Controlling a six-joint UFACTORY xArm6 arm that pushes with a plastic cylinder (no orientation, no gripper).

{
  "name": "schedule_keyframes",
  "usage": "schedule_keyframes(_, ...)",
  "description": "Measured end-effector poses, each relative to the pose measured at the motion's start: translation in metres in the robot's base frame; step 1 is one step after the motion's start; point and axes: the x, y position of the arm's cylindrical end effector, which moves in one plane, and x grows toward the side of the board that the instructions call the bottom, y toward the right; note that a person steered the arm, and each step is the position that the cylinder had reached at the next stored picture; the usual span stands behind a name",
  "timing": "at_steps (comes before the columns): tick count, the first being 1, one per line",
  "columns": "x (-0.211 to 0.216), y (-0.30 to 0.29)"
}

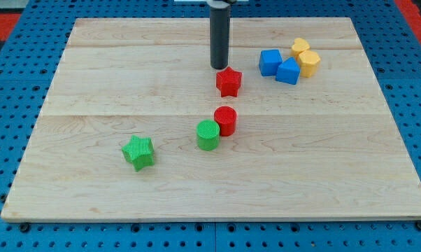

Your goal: Move the red star top left of the red circle

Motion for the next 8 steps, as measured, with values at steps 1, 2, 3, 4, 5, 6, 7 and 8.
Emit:
schedule_keyframes(1,0.017,0.024)
schedule_keyframes(2,0.087,0.023)
schedule_keyframes(3,0.140,0.003)
schedule_keyframes(4,0.144,0.002)
schedule_keyframes(5,0.156,-0.005)
schedule_keyframes(6,0.175,-0.071)
schedule_keyframes(7,0.170,-0.062)
schedule_keyframes(8,0.129,-0.037)
